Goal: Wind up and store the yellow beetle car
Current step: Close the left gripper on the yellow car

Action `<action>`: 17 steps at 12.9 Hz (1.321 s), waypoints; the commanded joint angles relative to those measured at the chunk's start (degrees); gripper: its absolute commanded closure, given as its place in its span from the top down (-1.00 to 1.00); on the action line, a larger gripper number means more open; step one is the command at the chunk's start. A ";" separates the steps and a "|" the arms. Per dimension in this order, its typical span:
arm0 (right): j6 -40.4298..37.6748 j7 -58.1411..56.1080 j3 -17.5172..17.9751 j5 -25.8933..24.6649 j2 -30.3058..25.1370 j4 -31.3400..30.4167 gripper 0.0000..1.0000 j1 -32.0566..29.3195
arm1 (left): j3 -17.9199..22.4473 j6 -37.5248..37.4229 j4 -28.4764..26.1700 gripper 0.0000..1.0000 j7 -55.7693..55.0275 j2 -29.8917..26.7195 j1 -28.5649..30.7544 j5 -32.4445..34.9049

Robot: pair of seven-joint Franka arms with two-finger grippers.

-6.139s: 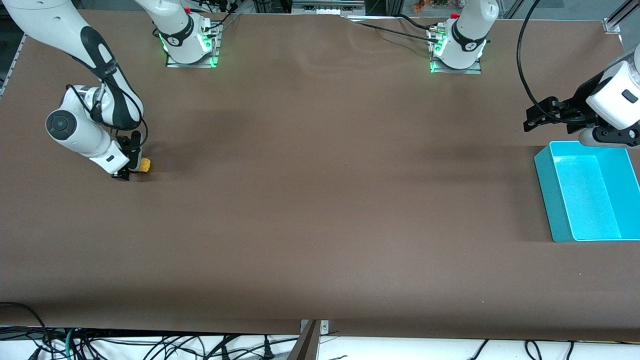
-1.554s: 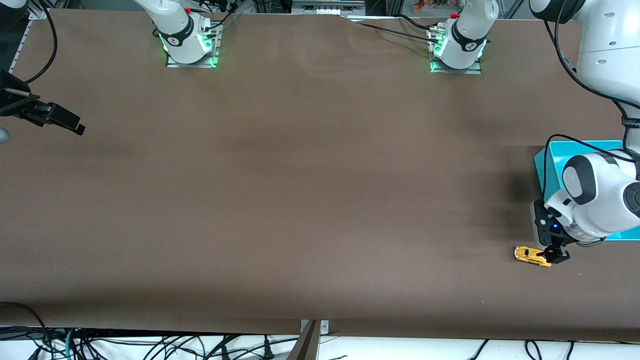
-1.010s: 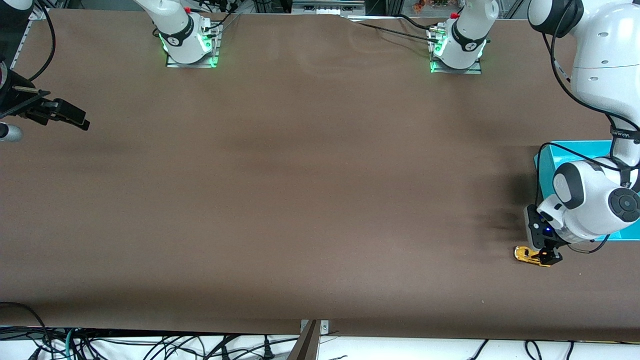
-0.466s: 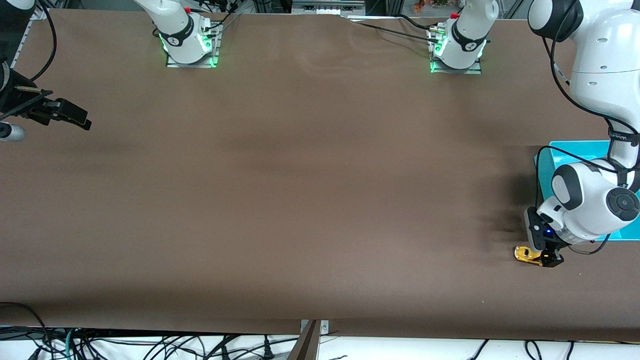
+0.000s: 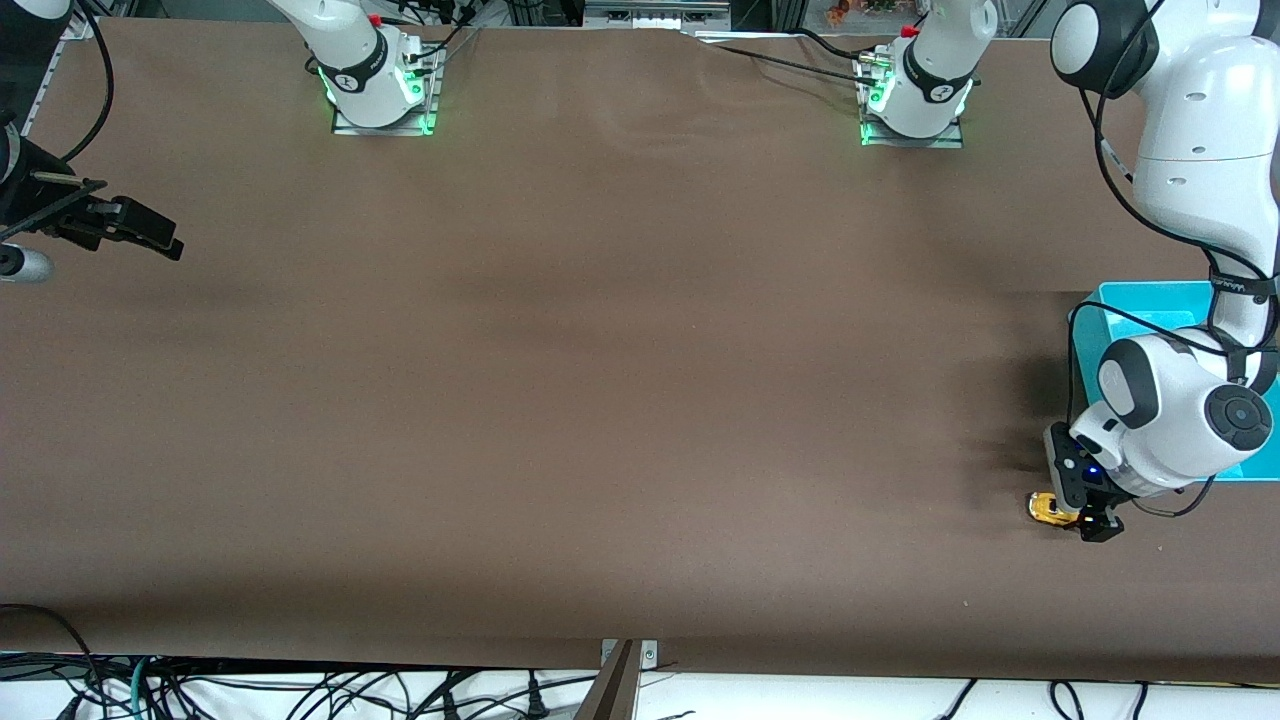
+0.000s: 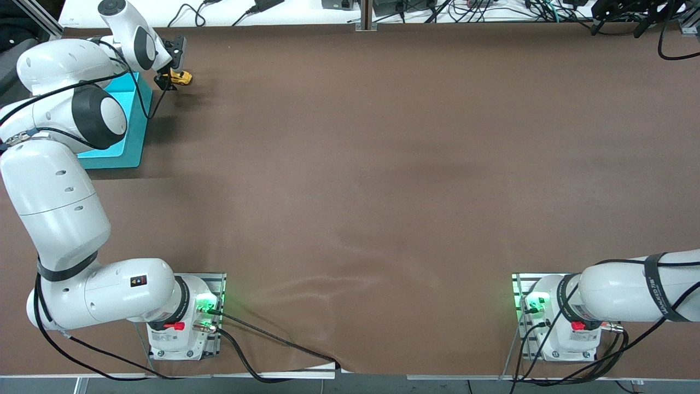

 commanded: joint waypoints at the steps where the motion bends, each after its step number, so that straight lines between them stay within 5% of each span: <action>1: -0.70 -0.56 -0.03 -0.43 -1.15 -0.52 1.00 0.25 | -0.52 -0.06 2.26 0.97 0.20 1.54 0.42 1.04; 6: -0.70 -0.47 -0.03 -0.34 -1.15 -0.52 1.00 0.25 | -0.52 -0.06 2.35 -0.22 0.29 1.54 0.51 0.96; 12: -0.70 -0.47 -0.12 -0.26 -1.15 -0.52 1.00 0.25 | -1.13 -3.74 2.97 -0.27 -0.06 -1.18 0.25 0.60; 17: -0.70 -0.47 -0.20 -0.17 -1.06 -0.52 1.00 0.25 | -1.22 -19.53 2.97 -0.27 -2.43 -8.73 -0.46 -0.89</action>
